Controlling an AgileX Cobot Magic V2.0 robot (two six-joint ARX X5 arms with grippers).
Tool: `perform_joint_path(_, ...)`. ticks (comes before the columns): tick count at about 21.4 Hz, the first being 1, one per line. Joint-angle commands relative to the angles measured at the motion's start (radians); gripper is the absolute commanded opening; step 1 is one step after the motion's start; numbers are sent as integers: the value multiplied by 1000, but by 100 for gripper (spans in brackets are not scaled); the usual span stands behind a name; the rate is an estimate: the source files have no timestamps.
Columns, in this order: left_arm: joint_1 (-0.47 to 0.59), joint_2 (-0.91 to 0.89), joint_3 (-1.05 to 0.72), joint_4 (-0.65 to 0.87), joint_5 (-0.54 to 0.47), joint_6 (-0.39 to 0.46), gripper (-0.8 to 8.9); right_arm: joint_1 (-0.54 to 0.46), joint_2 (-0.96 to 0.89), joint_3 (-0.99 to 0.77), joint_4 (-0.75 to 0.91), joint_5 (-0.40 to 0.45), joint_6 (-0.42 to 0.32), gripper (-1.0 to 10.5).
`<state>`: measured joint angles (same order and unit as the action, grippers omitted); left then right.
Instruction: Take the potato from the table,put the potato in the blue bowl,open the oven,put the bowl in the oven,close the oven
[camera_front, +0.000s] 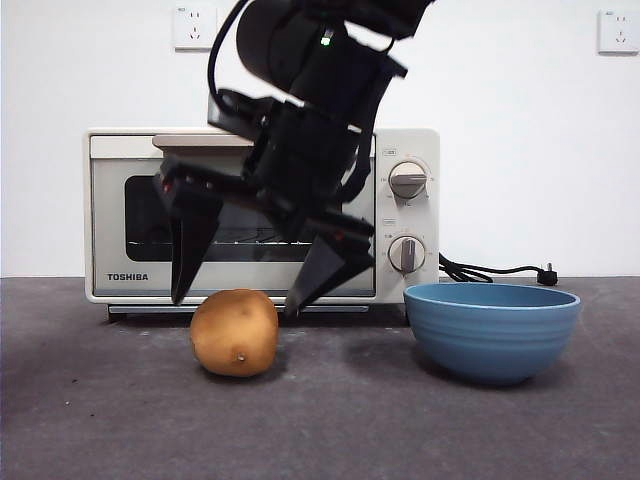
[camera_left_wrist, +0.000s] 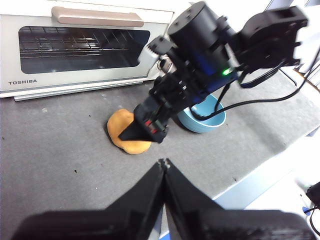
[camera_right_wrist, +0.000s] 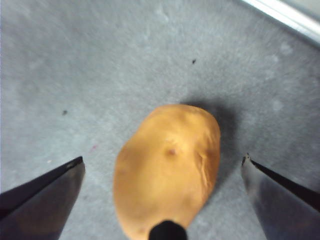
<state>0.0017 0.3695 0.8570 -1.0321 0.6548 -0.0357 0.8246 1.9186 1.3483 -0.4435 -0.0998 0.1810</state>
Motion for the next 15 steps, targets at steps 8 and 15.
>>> perform_joint_path(8, -2, -1, 2, 6, 0, 13, -8, 10, 34, 1, 5, 4, 13, 241)
perform_joint_path(15, -2, -1, 2, 6, 0, 14, -8, 6, 5, 1, -16, 3, 6, -17)
